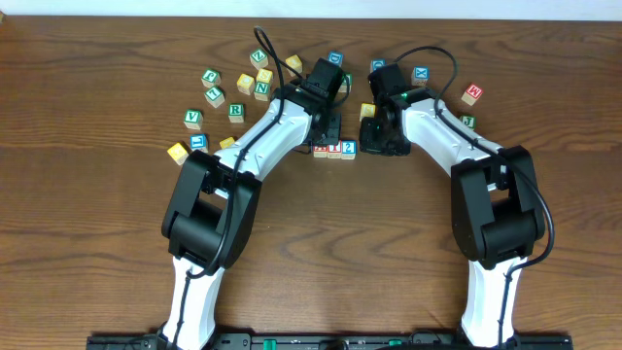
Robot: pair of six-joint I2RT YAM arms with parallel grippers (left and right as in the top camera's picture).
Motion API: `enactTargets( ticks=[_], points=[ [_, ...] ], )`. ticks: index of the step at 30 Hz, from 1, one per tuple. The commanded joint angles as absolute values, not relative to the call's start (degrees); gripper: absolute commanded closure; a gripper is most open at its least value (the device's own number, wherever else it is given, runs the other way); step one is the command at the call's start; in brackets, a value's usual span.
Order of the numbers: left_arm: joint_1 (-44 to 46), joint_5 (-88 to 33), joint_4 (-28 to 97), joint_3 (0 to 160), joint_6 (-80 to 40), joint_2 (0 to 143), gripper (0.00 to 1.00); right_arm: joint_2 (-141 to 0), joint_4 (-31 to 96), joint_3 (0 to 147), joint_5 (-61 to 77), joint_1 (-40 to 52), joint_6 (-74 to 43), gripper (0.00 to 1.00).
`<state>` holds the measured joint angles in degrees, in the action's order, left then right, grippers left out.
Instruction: Spell out AI2
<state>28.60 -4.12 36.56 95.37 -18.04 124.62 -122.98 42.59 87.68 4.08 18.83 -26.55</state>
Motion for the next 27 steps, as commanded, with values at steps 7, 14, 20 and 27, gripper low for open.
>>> enactTargets(
  ticks=[7, 14, 20, 27],
  points=[
    [28.4, -3.4, 37.0, 94.9, -18.3, 124.3, 0.92, -121.8, 42.8, 87.0, 2.9, 18.8, -27.2, 0.95],
    [28.4, -3.4, 37.0, 94.9, -18.3, 124.3, 0.92, -121.8, 42.8, 87.0, 2.9, 18.8, -27.2, 0.95],
    [26.8, -3.4, 37.2, 97.6, -17.7, 122.8, 0.92, -121.8, 42.4, 87.0, 2.9, 18.7, -27.2, 0.95],
    [22.4, -3.4, 38.1, 98.5, -17.7, 113.8, 0.92, -120.5, 42.2, 87.0, 3.6, 17.2, -27.1, 0.99]
  ],
)
